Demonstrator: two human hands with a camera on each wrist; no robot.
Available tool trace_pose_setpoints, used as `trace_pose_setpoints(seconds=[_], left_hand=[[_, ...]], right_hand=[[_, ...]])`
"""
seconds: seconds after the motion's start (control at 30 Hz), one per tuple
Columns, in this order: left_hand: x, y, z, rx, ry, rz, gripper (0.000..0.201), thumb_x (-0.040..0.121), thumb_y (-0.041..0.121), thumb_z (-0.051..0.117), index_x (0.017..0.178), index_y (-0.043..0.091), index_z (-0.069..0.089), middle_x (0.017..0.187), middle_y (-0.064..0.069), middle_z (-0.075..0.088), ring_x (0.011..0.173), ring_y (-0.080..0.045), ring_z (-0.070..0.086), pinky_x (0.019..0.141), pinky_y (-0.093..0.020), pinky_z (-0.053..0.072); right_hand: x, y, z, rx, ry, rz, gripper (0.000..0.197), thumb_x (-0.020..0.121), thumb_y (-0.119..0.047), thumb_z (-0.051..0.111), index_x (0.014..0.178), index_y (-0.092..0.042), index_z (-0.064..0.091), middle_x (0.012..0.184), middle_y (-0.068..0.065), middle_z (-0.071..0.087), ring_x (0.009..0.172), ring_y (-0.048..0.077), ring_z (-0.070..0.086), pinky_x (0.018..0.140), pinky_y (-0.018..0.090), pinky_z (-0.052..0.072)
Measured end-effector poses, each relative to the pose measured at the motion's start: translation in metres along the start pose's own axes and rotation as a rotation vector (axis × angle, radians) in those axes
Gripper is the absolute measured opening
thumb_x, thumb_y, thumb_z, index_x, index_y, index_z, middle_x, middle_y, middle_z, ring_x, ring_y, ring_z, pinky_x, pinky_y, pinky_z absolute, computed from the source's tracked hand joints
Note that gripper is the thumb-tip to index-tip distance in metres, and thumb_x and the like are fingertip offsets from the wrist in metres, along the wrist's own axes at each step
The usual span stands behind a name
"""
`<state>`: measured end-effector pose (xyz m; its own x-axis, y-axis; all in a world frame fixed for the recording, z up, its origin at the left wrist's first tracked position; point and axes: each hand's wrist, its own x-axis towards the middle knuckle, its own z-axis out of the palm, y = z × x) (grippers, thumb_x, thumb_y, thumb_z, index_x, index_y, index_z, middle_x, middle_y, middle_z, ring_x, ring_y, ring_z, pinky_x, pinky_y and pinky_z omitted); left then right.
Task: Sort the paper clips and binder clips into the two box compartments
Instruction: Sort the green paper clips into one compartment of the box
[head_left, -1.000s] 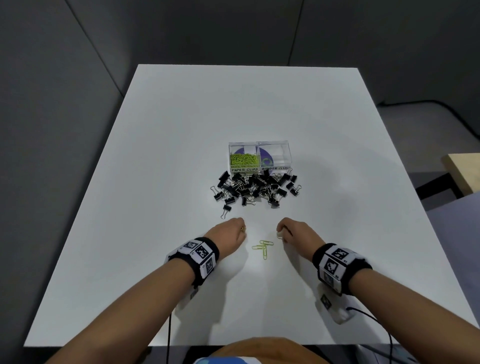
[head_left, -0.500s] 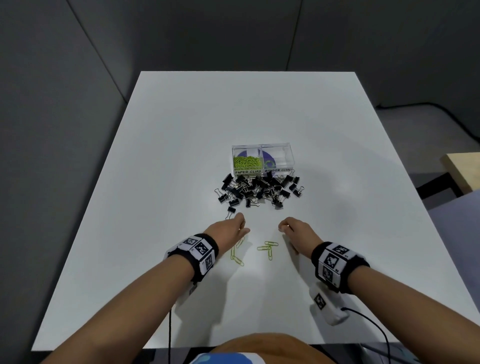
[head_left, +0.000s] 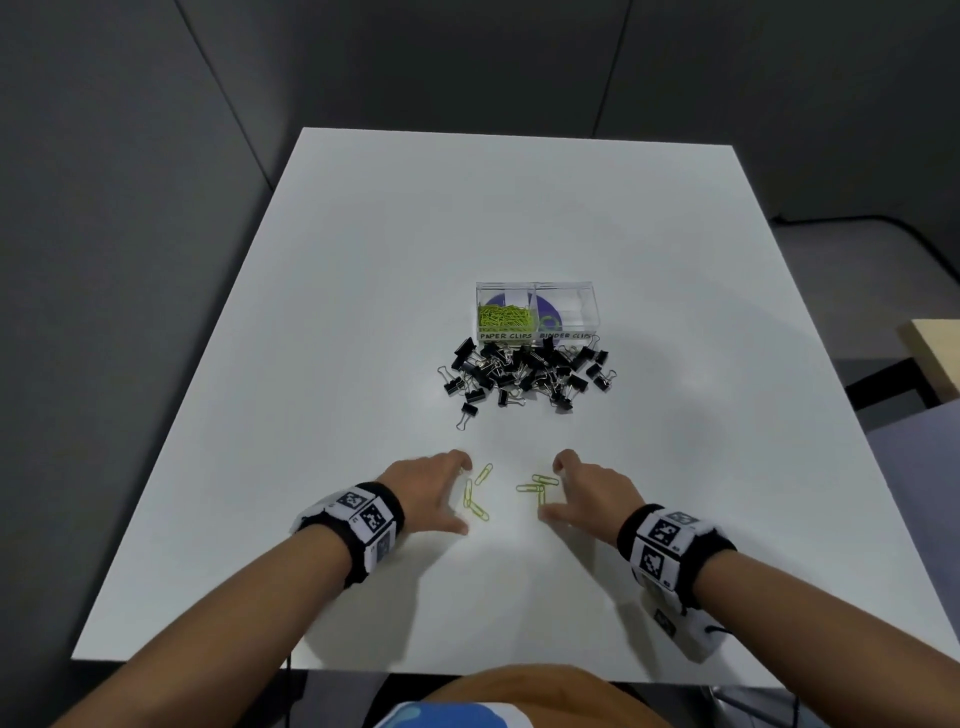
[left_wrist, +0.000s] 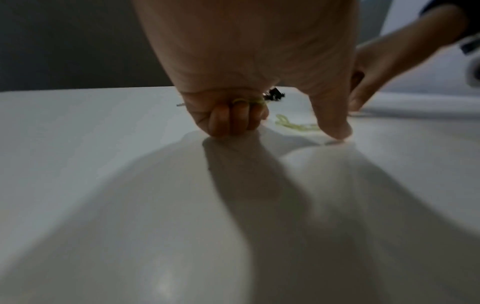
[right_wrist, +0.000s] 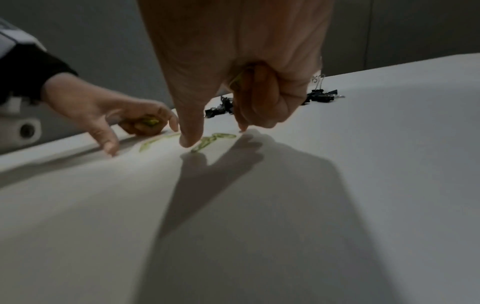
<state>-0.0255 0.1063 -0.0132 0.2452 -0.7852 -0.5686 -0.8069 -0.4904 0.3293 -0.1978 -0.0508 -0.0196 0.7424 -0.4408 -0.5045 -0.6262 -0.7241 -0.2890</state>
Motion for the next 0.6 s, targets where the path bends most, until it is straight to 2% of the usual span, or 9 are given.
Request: trace_pose_setpoints(seconds=[0.1,0.23,0.3,0.47,0.6], left_hand=[[0.006,0.008,0.008,-0.023,0.079,0.001,0.056,0.083,0.047,0.061,0.127,0.018,0.04,0.126,0.001,0.053,0.109,-0.02,0.055,0.088,-0.03,0.041],[0.019,0.018,0.005,-0.046,0.102,0.025,0.033,0.096,0.032,0.046,0.123,0.011,0.044,0.127,-0.005,0.05,0.11,-0.023,0.052,0.088,-0.032,0.041],[0.024,0.018,0.004,-0.05,0.105,0.033,0.029,0.098,0.026,0.043,0.121,0.009,0.045,0.125,-0.008,0.05,0.109,-0.025,0.052,0.087,-0.032,0.04],[0.032,0.014,0.006,-0.027,0.116,0.069,0.025,0.1,0.019,0.038,0.119,0.005,0.047,0.122,-0.012,0.05,0.104,-0.027,0.052,0.083,-0.031,0.039],[0.034,0.013,0.001,-0.092,0.131,0.054,0.025,0.098,0.019,0.042,0.121,0.008,0.046,0.124,-0.01,0.051,0.105,-0.026,0.053,0.087,-0.031,0.041]], right_hand=[[0.001,-0.002,0.005,0.021,0.014,-0.019,0.047,0.087,-0.042,0.056,0.119,-0.012,0.039,0.104,0.008,0.065,0.09,0.029,0.062,0.07,0.031,0.04],[0.006,-0.006,0.003,0.061,0.042,-0.01,0.034,0.091,-0.033,0.051,0.116,-0.011,0.043,0.104,0.008,0.065,0.092,0.03,0.061,0.072,0.031,0.04],[0.01,-0.007,0.002,0.09,0.044,0.003,0.028,0.091,-0.03,0.05,0.112,-0.011,0.046,0.105,0.008,0.065,0.093,0.029,0.061,0.075,0.032,0.042],[0.019,-0.015,-0.003,0.101,0.021,0.047,0.014,0.091,-0.02,0.044,0.098,-0.01,0.051,0.092,0.008,0.063,0.078,0.024,0.052,0.068,0.03,0.038],[0.024,-0.019,-0.01,0.127,-0.045,0.066,0.004,0.087,-0.013,0.044,0.083,-0.015,0.044,0.086,0.002,0.053,0.077,0.022,0.048,0.068,0.029,0.037]])
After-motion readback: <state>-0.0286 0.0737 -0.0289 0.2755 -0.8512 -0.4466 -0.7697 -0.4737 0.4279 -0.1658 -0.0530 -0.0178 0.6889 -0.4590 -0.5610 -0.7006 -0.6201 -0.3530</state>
